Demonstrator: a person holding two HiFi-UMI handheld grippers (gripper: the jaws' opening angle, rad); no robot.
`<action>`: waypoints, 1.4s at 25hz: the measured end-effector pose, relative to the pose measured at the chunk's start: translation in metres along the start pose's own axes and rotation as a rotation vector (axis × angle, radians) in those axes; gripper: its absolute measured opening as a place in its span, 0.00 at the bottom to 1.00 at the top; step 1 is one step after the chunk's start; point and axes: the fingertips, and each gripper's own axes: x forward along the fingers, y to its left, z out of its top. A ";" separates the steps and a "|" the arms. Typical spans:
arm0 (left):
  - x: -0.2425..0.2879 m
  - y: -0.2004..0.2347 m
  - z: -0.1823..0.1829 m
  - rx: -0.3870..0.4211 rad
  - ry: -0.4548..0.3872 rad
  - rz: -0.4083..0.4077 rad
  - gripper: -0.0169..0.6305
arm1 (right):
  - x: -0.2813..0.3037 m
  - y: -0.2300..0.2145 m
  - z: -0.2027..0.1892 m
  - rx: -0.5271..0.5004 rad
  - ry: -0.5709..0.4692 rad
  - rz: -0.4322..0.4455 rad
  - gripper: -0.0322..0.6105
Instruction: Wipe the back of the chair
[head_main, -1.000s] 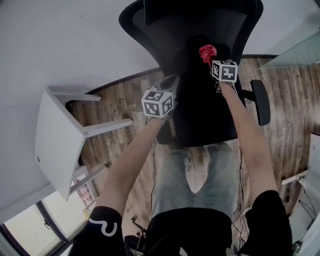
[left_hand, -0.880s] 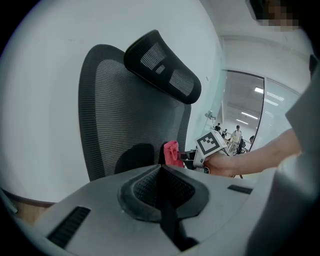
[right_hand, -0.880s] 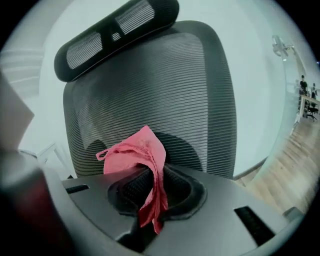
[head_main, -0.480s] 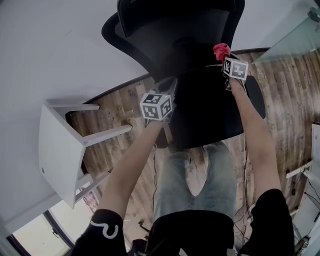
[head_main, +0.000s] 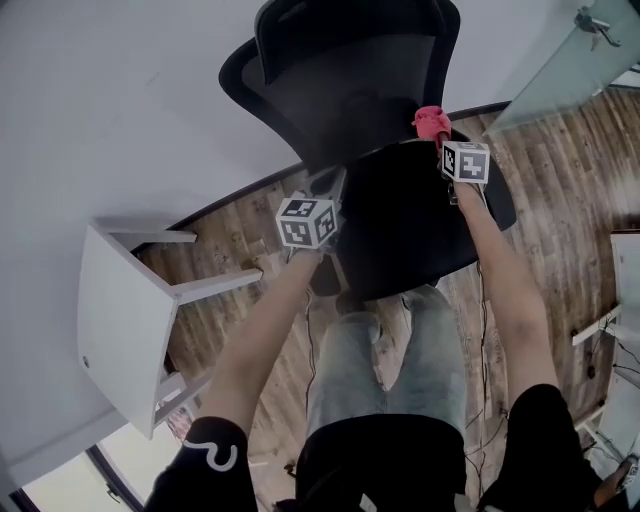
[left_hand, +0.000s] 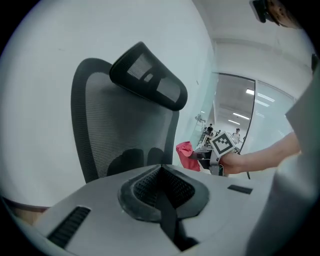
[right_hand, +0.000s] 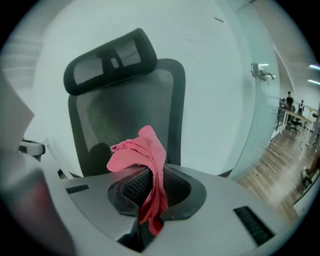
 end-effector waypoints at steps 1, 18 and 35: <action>-0.011 -0.003 0.007 -0.008 -0.008 -0.006 0.06 | -0.016 0.010 0.005 -0.021 -0.009 0.015 0.15; -0.177 -0.151 0.088 0.029 -0.168 0.045 0.06 | -0.282 0.082 0.063 -0.153 -0.215 0.294 0.15; -0.286 -0.365 0.054 0.029 -0.304 0.146 0.06 | -0.501 0.047 -0.002 -0.218 -0.272 0.429 0.15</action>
